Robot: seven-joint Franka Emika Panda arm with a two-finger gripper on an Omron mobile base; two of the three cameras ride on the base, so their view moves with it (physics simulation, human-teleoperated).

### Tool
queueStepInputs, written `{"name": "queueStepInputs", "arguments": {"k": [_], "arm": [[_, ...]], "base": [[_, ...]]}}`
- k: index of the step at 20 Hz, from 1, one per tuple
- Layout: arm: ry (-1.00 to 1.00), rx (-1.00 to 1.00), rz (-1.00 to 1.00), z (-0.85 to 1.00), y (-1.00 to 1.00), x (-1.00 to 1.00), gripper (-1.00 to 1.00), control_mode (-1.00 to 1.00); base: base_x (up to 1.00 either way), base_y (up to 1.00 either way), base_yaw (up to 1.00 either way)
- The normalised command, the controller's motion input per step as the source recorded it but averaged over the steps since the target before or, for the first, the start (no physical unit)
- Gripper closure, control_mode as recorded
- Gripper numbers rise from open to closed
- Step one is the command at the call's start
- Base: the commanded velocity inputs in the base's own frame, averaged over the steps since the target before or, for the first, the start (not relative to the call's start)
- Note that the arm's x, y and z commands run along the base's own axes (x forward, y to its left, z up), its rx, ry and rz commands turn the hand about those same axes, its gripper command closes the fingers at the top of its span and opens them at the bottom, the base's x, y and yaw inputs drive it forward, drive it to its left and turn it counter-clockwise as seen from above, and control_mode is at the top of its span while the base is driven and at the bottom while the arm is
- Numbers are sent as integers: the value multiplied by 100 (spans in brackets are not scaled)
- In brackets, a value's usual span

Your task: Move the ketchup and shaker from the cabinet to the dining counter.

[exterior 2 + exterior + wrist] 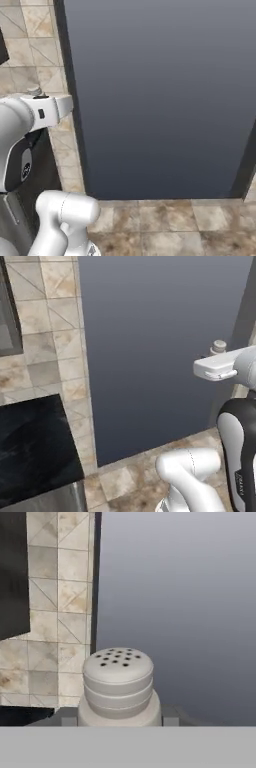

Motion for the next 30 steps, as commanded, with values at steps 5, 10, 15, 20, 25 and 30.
{"name": "queueStepInputs", "arguments": {"k": [5, 10, 15, 20, 25, 30], "arm": [[0, 0, 0, 0, 0, 0, 100, 100], [0, 0, 0, 0, 0, 0, 100, 100], [0, 0, 0, 0, 0, 0, 100, 100], [0, 0, 0, 0, 0, 0, 100, 100], [0, 0, 0, 0, 0, 0, 100, 100], [0, 0, 0, 0, 0, 0, 100, 100]], "base": [[5, -100, -56], [0, -100, -71], [0, -86, -75], [0, -96, -67], [0, -87, -66], [0, -58, -64]]}}
